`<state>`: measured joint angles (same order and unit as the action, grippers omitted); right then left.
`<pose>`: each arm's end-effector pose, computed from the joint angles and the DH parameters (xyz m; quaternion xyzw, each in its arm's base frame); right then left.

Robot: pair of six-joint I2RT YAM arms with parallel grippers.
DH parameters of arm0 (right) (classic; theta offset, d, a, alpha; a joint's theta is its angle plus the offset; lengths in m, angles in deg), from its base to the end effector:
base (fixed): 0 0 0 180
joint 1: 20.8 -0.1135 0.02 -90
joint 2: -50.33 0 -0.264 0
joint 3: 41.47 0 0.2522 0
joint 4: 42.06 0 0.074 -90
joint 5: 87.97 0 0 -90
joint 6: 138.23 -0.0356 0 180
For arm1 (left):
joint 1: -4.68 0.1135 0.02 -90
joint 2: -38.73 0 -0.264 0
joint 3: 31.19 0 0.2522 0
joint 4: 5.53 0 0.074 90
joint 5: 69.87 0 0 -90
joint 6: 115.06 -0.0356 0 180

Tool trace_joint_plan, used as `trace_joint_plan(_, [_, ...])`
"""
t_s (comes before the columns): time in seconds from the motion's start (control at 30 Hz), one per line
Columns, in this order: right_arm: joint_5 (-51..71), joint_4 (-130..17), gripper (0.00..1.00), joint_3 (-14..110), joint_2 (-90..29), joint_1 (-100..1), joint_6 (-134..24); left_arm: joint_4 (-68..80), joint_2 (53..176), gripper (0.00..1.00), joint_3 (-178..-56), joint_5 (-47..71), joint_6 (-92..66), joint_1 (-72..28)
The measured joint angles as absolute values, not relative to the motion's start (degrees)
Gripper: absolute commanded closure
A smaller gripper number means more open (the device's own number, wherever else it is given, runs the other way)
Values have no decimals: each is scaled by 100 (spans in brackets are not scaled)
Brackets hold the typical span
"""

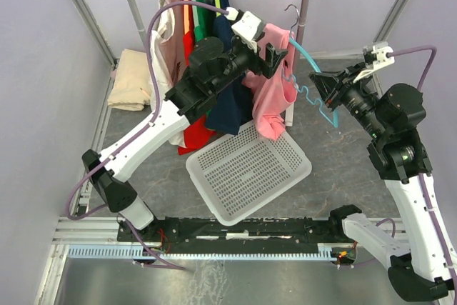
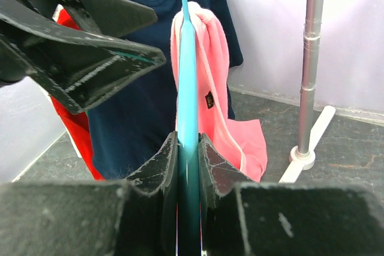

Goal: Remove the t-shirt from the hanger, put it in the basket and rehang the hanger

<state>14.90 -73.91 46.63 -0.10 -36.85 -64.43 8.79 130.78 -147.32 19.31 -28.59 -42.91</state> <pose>0.1512 0.0517 0.4821 -0.0823 0.6662 0.2770 0.6875 0.2476 -0.2718 0.4988 0.2830 0.5790 -0.2911 0.7071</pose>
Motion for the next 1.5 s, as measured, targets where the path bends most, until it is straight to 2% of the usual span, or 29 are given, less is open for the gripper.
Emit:
trace_joint_plan(0.2, [1487, -7393, 98, 4663, 16, -3685, -6437, 870, 13435, 24, -14754, 1855, -2854, -4291])
trace_joint_plan(0.3, [1485, -7395, 98, 4663, 38, -3685, -6435, 944, 13629, 31, -14822, 1855, -2854, -4291])
trace_joint_plan(0.47, [1485, -7391, 98, 4663, 66, -3685, -6435, 986, 13675, 50, -14839, 1877, -2852, -4291])
trace_joint_plan(0.57, [1485, -7393, 98, 4663, 66, -3685, -6435, 977, 13675, 57, -14839, 1894, -2852, -4291])
trace_joint_plan(0.73, [1457, -7393, 98, 4663, 68, -3685, -6404, 973, 13671, 84, -14839, 1920, -2850, -4291])
trace_joint_plan(0.8, [1437, -7395, 98, 4663, 68, -3685, -6382, 973, 13671, 89, -14839, 1953, -2850, -4291])
trace_joint_plan(0.9, [1404, -7400, 98, 4663, 70, -3685, -6371, 973, 13666, 90, -14839, 2003, -2850, -4291])
trace_joint_plan(0.97, [1393, -7406, 98, 4663, 70, -3685, -6352, 975, 13655, 87, -14839, 2014, -2850, -4291])
trace_joint_plan(1.1, [1365, -7432, 98, 4663, 101, -3685, -6323, 973, 13612, 61, -14815, 1999, -2852, -4291])
trace_joint_plan(1.2, [1341, -7441, 98, 4663, 125, -3685, -6308, 959, 13542, 54, -14750, 1899, -2852, -4291])
trace_joint_plan(1.3, [1334, -7441, 98, 4663, 129, -3685, -6292, 914, 13448, 59, -14649, 1770, -2852, -4291])
trace_joint_plan(1.43, [1334, -7443, 98, 4661, 127, -3685, -6290, 839, 13371, 83, -14575, 1722, -2854, -4291])
trace_joint_plan(1.5, [1334, -7443, 98, 4661, 127, -3685, -6290, 815, 13371, 91, -14575, 1728, -2852, -4291])
